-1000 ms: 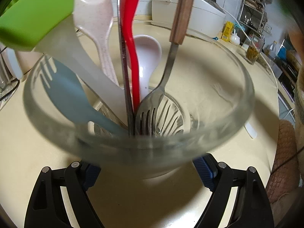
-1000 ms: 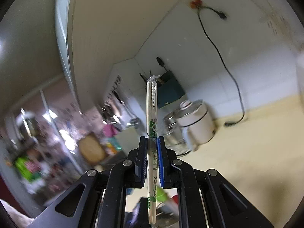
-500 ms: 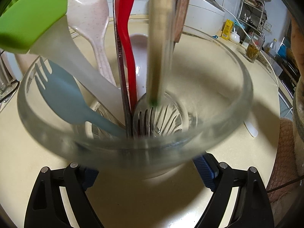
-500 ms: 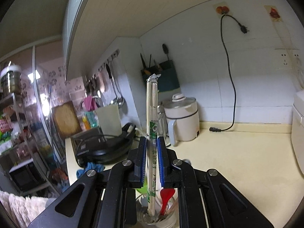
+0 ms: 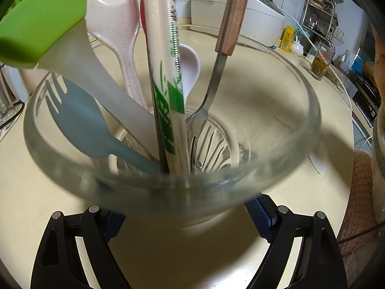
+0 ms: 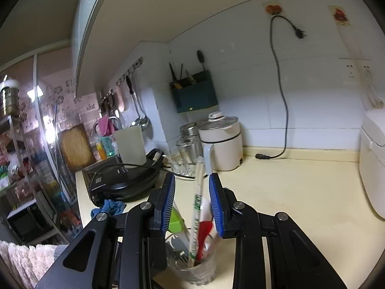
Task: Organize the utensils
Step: 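Drop the chopsticks into the glass and open the right gripper, then move the open right gripper over the white plastic spork on the counter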
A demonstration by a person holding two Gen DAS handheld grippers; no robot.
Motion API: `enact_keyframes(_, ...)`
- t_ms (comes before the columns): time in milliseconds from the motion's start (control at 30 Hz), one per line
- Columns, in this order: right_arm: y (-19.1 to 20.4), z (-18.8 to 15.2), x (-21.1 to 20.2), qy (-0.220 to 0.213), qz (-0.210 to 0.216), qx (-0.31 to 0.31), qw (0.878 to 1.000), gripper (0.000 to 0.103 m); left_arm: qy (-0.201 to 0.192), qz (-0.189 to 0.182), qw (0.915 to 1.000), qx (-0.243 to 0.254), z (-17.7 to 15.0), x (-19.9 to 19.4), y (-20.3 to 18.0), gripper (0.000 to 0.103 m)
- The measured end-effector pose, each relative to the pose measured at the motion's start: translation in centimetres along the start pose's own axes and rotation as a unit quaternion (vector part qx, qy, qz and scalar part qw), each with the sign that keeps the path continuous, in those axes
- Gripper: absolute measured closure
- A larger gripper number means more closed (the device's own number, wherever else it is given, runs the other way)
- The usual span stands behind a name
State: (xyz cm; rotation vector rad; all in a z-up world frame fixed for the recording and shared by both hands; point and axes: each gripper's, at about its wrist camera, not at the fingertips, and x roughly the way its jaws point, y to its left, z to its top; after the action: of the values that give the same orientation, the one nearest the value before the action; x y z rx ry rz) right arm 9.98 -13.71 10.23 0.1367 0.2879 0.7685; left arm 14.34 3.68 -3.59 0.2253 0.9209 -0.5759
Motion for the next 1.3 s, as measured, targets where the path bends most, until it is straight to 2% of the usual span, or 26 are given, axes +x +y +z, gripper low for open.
enact_keyframes(200, -2.3, -0.8, -1.9, 0.004, -0.011, 0.036, 0.999, 0.074, 0.0, 0.001, 1.0, 0.0, 0.0, 0.0, 0.0, 0.014)
enact_keyframes(533, -6.7, -6.3, -2.4, 0.074, -0.07, 0.107, 0.989, 0.074, 0.001, 0.003, 1.0, 0.003, 0.0, 0.0, 0.1, 0.014)
enact_keyframes(767, -8.7, -9.4, -2.2, 0.122, -0.108, 0.145, 0.976, 0.074, 0.002, 0.007, 1.0, 0.002, -0.1, -0.1, 0.1, 0.014)
enact_keyframes(1033, -9.7, -9.6, -2.6, 0.122, -0.126, 0.167, 0.97, 0.074, 0.0, 0.004, 1.0, -0.003, -0.2, -0.2, 0.7, 0.014)
enact_keyframes(1300, -11.4, -10.0, -3.3, 0.125, -0.151, 0.201, 0.96, 0.074, 0.0, 0.005, 1.0, -0.002, -0.4, -0.1, 0.6, 0.014)
